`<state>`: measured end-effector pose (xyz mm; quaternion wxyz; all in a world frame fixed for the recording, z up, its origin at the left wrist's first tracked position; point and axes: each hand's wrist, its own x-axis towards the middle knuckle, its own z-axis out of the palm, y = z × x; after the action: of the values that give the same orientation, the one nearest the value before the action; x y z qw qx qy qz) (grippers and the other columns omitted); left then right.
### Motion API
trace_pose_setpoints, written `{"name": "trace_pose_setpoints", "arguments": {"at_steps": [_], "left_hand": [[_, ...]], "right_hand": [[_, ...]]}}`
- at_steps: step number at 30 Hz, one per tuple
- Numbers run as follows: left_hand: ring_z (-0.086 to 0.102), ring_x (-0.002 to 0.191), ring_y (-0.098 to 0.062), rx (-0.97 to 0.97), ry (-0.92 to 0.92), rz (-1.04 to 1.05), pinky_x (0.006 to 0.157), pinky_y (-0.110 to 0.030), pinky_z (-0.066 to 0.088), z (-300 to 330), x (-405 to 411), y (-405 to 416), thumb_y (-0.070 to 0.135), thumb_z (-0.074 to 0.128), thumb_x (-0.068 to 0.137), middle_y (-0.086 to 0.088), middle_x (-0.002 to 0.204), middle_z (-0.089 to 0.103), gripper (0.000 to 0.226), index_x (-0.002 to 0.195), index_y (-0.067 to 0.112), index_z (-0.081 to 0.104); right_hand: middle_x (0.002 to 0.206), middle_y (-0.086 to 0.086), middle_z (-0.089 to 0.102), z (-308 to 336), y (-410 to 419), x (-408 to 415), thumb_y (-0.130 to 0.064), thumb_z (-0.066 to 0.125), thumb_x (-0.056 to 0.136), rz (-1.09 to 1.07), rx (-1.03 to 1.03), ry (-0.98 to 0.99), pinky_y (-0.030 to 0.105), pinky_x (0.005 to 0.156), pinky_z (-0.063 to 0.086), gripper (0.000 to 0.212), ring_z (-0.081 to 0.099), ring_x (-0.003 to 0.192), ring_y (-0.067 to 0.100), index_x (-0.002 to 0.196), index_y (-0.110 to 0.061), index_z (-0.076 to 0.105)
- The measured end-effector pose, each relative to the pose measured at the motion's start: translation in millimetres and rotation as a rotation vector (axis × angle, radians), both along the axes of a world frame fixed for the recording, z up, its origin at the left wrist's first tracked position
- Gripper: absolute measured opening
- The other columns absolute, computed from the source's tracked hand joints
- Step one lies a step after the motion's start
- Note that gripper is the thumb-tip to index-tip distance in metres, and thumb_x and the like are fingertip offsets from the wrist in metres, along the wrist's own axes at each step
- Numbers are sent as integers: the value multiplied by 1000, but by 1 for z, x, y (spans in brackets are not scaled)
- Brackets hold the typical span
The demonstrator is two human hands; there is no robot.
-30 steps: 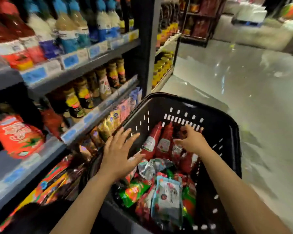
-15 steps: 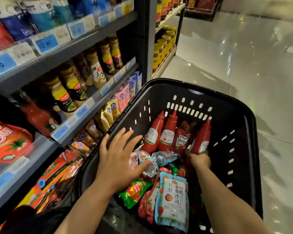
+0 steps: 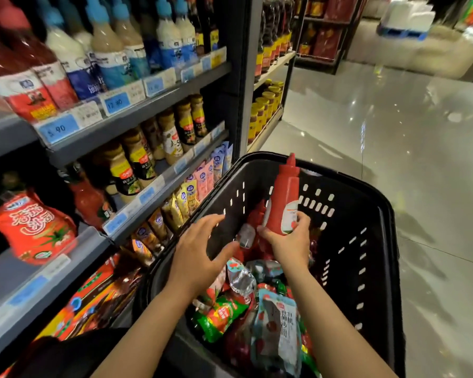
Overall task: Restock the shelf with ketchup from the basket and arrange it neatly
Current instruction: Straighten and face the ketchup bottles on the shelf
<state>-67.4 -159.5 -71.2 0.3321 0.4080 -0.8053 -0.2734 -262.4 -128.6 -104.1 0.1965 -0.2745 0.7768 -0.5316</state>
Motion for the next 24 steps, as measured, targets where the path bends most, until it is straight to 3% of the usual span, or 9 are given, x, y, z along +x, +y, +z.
{"name": "trace_pose_setpoints", "arguments": {"at_steps": [2, 4, 6, 9, 11, 13, 16, 20, 24], "left_hand": [[53, 114, 1, 220, 234, -17, 96, -17, 41, 16, -5, 4, 63, 60, 74, 21, 127, 50, 53, 122, 50, 43], [62, 107, -7, 401, 466, -76, 90, -26, 48, 27, -8, 5, 52, 73, 75, 6, 125, 59, 56, 122, 47, 43], [69, 96, -13, 390, 630, -3, 82, -32, 55, 32, -4, 4, 38, 79, 70, 0, 110, 70, 57, 119, 34, 49], [69, 86, -12, 307, 761, 32, 74, -30, 56, 40, -9, 15, 26, 89, 59, 0, 98, 69, 71, 119, 19, 52], [68, 89, -9, 303, 848, 210, 78, -26, 55, 43, -6, 8, 17, 89, 61, 2, 102, 67, 68, 118, 18, 52], [69, 82, -12, 338, 833, 76, 74, -30, 58, 48, 10, 10, 12, 84, 64, 7, 90, 72, 53, 107, 26, 56], [71, 84, -12, 478, 879, 115, 70, -27, 58, 39, 29, -6, 15, 86, 59, 8, 93, 74, 57, 107, 30, 58], [70, 89, -10, 422, 755, 128, 69, -20, 54, 28, 21, -2, 37, 79, 54, 11, 101, 71, 65, 115, 35, 55], [70, 88, -9, 397, 774, 169, 69, -21, 55, 27, 20, -6, 35, 77, 55, 13, 100, 72, 62, 113, 33, 56]], "right_hand": [[105, -5, 57, 25, 5, 25, -38, 86, 51, 133, -90, 57, 32, 78, 51, 73, 60, 92, 14, 106, -38, 38], [101, -7, 57, 45, 10, 53, -37, 83, 50, 315, -167, 108, 39, 76, 53, 67, 60, 91, 16, 102, -43, 41], [99, -9, 56, 56, 17, 80, -33, 79, 51, 484, -234, 188, 45, 77, 52, 61, 59, 92, 19, 101, -42, 46], [112, -10, 53, 68, 23, 92, -29, 76, 54, 702, -251, 292, 31, 90, 47, 71, 53, 106, 13, 120, -26, 50], [120, -7, 55, 75, 18, 77, -28, 85, 59, 900, -153, 232, 22, 93, 44, 78, 53, 111, 8, 128, -23, 50], [117, -8, 58, 73, 2, 52, -26, 84, 67, 980, 0, 96, 14, 86, 45, 62, 56, 105, 6, 121, -29, 55], [115, -1, 59, 32, -30, 4, -24, 76, 78, 617, 158, -113, 17, 78, 47, 46, 56, 99, 12, 120, -20, 57], [116, 13, 62, -45, -61, -45, -35, 68, 82, 58, 476, -32, 37, 87, 48, 47, 59, 105, 31, 117, -6, 55], [126, 21, 58, -87, -89, -61, -44, 55, 90, 14, 658, -130, 38, 94, 43, 56, 54, 115, 38, 123, 2, 56]]}}
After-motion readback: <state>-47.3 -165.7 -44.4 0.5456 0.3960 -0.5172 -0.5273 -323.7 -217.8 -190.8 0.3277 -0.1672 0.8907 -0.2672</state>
